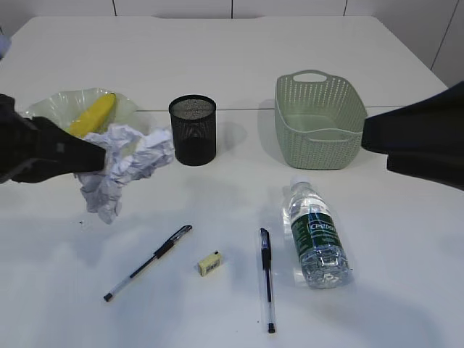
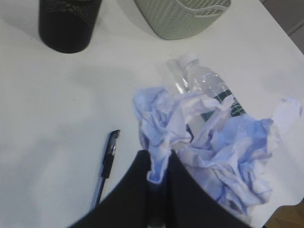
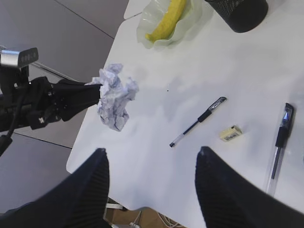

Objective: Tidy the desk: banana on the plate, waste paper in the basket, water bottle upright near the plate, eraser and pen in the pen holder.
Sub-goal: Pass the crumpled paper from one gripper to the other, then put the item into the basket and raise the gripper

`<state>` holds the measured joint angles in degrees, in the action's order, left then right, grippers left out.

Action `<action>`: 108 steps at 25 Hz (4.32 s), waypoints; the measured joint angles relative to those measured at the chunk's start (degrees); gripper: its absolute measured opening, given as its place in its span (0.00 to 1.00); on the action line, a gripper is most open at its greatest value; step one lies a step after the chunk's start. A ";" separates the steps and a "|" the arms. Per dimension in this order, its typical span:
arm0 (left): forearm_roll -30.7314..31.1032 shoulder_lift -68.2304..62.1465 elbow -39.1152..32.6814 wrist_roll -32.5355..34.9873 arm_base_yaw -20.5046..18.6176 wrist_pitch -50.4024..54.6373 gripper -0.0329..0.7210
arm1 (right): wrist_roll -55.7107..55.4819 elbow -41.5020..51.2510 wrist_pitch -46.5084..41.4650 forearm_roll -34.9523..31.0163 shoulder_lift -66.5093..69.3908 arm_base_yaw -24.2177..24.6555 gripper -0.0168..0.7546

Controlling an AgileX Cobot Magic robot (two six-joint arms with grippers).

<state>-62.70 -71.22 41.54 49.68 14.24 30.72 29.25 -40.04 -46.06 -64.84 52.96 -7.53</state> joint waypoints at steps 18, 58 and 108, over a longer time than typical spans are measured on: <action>-2.38 -3.30 0.72 -0.56 24.50 -18.02 0.07 | 0.77 -0.12 -1.15 -7.75 3.96 0.00 0.57; -3.00 -6.40 2.50 -0.68 25.58 -19.75 0.07 | 13.64 -1.51 0.03 -32.45 28.90 -11.53 0.59; -1.26 -0.89 2.50 -0.68 -1.60 -9.53 0.78 | 22.86 -9.21 7.14 -34.21 32.53 -1.94 0.03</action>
<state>-63.96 -72.11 44.05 49.00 12.64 21.19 52.12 -49.25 -38.92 -99.05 85.49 -9.47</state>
